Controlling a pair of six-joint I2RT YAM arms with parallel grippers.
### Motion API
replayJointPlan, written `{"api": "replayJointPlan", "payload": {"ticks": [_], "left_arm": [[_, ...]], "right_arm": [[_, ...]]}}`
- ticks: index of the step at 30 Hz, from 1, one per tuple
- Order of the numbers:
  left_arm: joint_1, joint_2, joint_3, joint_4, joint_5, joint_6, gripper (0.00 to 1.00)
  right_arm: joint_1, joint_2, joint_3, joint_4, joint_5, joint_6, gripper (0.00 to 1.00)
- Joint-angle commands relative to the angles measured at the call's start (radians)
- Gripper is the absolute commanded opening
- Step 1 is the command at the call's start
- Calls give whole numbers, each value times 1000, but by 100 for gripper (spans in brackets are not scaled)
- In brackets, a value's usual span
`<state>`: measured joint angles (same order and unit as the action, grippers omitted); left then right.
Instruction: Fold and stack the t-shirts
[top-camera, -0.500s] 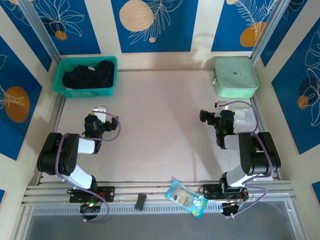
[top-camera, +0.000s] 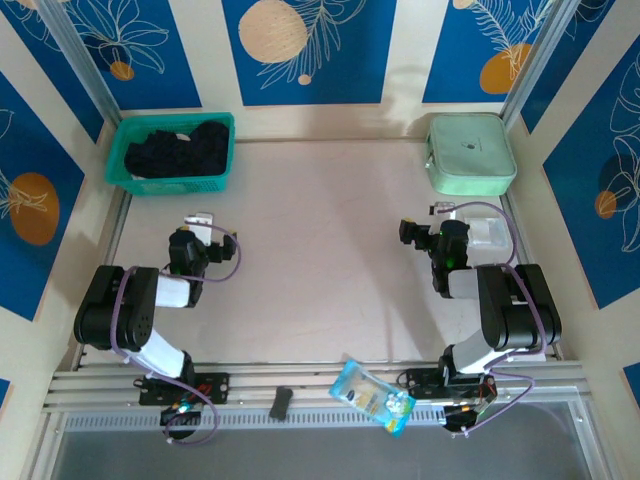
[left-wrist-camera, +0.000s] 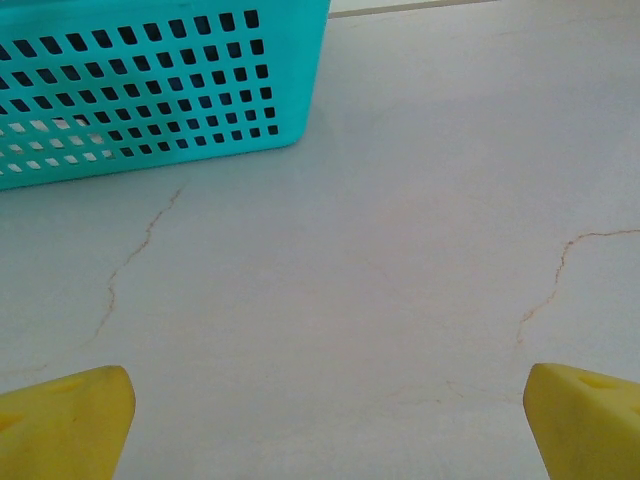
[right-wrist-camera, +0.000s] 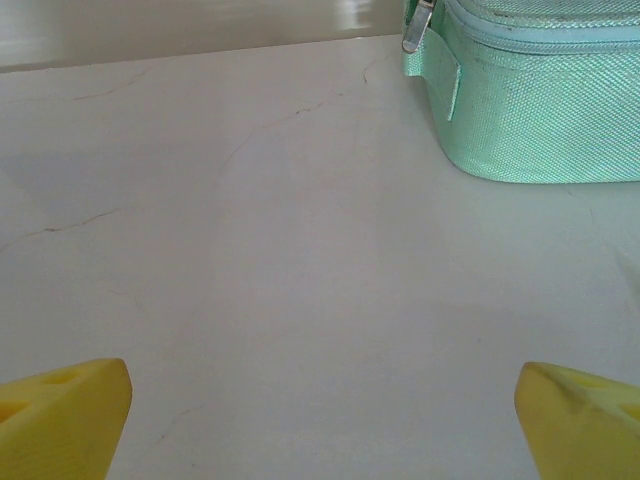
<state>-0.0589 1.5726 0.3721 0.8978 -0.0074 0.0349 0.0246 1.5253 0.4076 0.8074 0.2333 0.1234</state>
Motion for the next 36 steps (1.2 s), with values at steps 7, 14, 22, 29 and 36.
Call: {"api": "replayJointPlan", "payload": {"ticks": [7,14,22,29,36], "left_arm": [[4,-8,8,30,9,11,99],[2,-70,21,-36,-73,-14,99],[1,-360,344,-761,-300,-218,99],[13,-144,813,-1176,-287,-263,99],[69,253,1281,-1366,-149,-245,99]], "right_arm": [[0,-2,-7,31,10,13,99],[-11,-36,-4,3,-1,23,99],[27,-256,295,-741,157,127,99],[35,-218,494,-1052,92,191,93],[61,-179,578,-1153,23,199,88]]}}
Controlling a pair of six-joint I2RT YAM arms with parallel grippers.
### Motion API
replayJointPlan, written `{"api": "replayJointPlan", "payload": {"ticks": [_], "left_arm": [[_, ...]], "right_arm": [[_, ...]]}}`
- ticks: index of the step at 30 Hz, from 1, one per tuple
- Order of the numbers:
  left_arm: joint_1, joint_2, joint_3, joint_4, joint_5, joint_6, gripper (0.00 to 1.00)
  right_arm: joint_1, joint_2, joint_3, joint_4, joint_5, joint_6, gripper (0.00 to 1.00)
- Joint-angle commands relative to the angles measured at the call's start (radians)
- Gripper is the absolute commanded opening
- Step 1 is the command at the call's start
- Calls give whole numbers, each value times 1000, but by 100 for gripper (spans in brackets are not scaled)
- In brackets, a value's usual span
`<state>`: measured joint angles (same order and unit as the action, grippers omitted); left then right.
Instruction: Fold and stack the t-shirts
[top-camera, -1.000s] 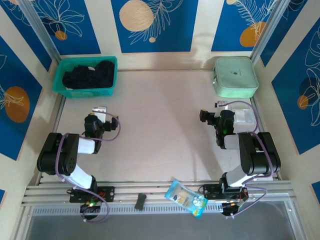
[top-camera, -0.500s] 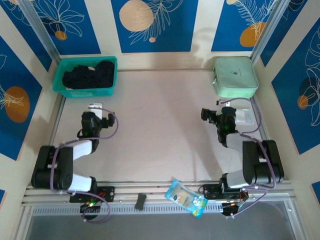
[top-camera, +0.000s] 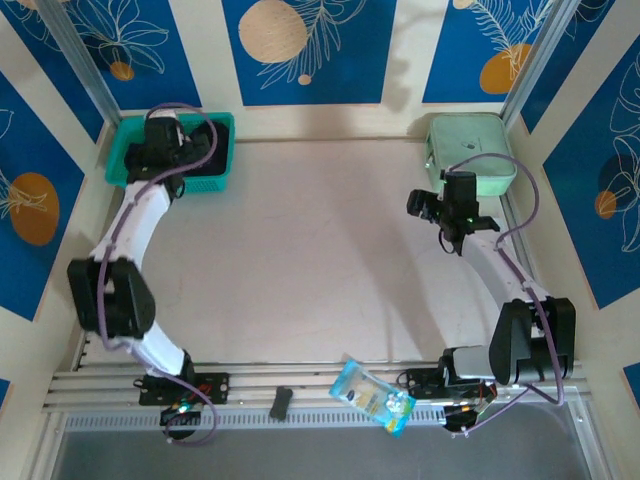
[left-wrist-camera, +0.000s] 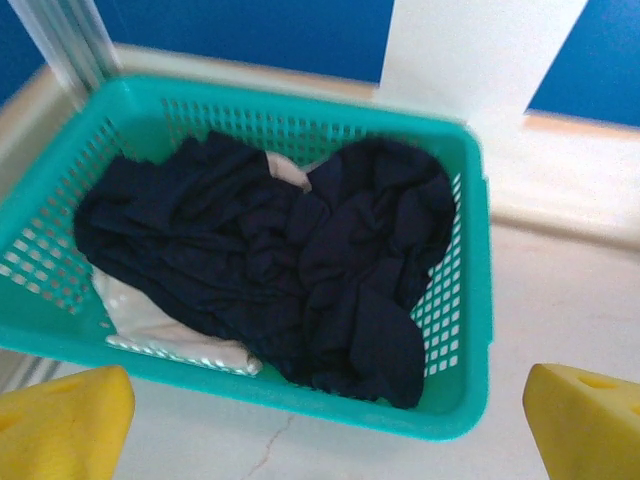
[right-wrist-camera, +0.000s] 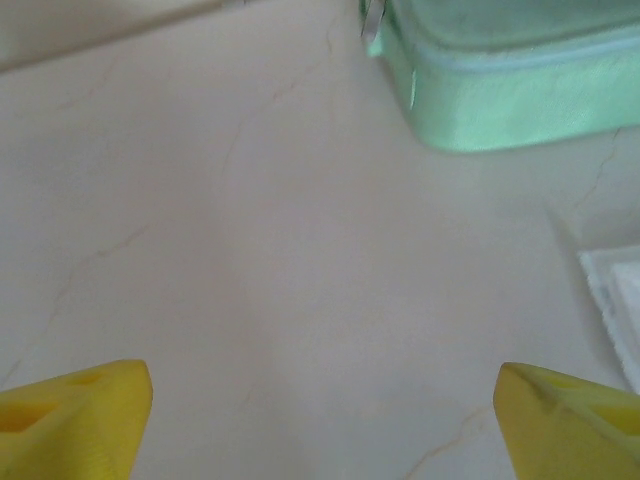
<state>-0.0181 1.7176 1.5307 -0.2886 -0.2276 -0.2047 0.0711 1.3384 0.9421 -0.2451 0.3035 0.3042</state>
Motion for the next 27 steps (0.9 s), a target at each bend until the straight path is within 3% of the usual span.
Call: {"api": "replayJointPlan", "payload": {"ticks": [1,11,20,24,27], "left_arm": [[32,158,173,-186,80,1,100],[50,632,698,-273,133,108,97],[72,875,974,-333,114,116,90],[84,914,982,-306,125,99,79],[94,937,1032,-325,153,80,63]], "right_arm": [[20,11,49,-108,-54,15,88],[72,29,27,-132,-86,24,86],[132,74,25,-164,-76,46,82],[155,94,32,-167,-80,64,80],[167,117,54,-180,-91,77,75]]}}
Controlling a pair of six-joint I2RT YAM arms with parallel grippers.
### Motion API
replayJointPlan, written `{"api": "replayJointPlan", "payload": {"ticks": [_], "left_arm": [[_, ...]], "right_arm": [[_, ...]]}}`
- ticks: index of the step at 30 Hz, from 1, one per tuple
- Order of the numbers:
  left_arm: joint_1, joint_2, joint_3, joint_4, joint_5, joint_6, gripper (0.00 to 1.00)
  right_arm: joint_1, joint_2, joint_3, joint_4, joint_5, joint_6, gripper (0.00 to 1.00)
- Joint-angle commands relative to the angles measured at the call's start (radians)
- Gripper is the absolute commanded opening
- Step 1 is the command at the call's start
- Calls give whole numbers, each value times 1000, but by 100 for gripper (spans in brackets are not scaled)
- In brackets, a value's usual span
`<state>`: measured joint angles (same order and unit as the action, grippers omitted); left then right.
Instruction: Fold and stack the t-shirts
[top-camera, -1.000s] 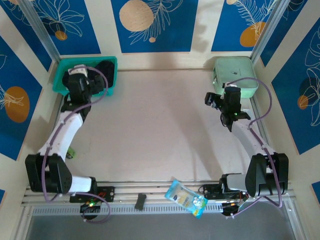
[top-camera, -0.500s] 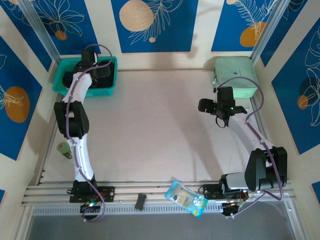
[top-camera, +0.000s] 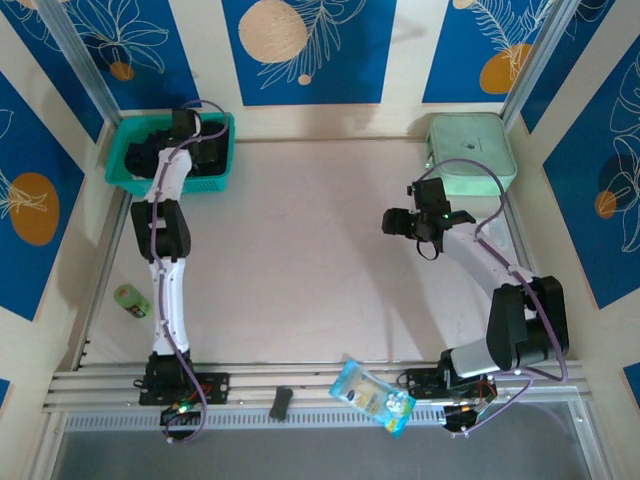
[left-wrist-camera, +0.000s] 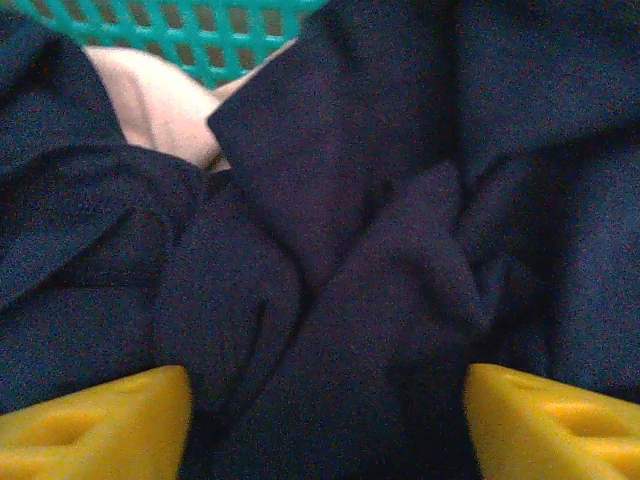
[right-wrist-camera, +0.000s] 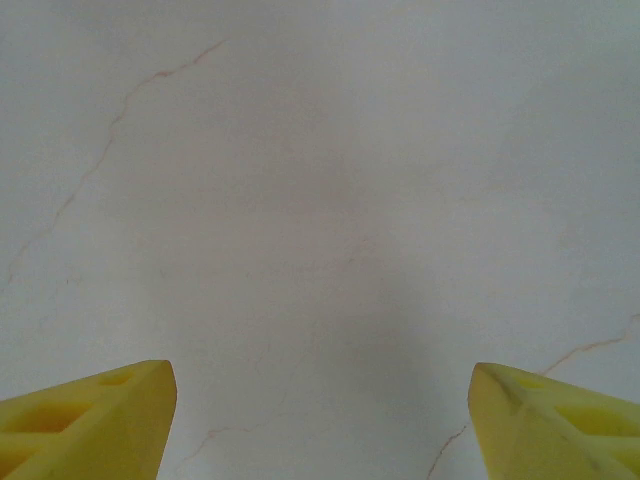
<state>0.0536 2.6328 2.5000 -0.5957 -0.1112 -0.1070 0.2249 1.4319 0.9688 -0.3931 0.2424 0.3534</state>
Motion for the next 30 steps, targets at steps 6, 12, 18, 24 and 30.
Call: {"api": "replayJointPlan", "payload": {"ticks": [6,12,18,24,30], "left_arm": [[23,4,62,-6,58,-19,12],[23,-102,35,7,60,-13,0],[20,-288,-5,22,107,-13,0],[6,-479,-70,15,199,-34,0],[-59,-659,-138,-52,235,-33,0]], "right_arm": [[50,50,68,-57,-26,35,71],[78,26,87,-83,-15,29,70],[88,-56,65,-94,-24,38,69],[74,-165,25,-109,-31,50,70],[22,-274,-11,-138,-48,71,70]]}}
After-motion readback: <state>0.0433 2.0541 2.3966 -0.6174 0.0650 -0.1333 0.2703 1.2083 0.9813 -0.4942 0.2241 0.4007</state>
